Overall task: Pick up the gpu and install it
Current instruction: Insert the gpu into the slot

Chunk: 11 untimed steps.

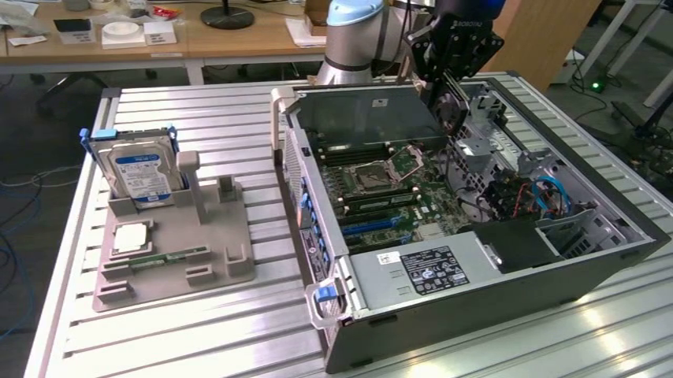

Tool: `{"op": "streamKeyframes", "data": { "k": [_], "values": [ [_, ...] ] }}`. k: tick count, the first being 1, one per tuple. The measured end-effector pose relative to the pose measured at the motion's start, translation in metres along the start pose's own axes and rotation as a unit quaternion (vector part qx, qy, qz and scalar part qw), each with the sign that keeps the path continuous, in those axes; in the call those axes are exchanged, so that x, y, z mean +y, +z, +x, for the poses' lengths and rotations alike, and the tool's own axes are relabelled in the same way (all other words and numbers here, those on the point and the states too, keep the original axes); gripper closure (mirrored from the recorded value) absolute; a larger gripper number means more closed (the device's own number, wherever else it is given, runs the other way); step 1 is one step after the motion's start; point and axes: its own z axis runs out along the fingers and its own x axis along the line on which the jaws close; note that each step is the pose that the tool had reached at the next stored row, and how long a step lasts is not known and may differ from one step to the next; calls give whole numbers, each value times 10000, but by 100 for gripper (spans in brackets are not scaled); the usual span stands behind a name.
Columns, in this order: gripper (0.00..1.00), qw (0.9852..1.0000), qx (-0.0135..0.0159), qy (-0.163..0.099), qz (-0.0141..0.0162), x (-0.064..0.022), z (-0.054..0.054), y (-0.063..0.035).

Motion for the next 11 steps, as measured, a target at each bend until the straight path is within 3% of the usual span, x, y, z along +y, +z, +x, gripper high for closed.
{"op": "streamKeyframes", "data": {
  "k": [4, 11],
  "values": [
    [72, 10000, 1, -60, -1, 0, 0, 0],
    [72, 9992, 8, -398, -3, 0, 1, 0]
  ]
}}
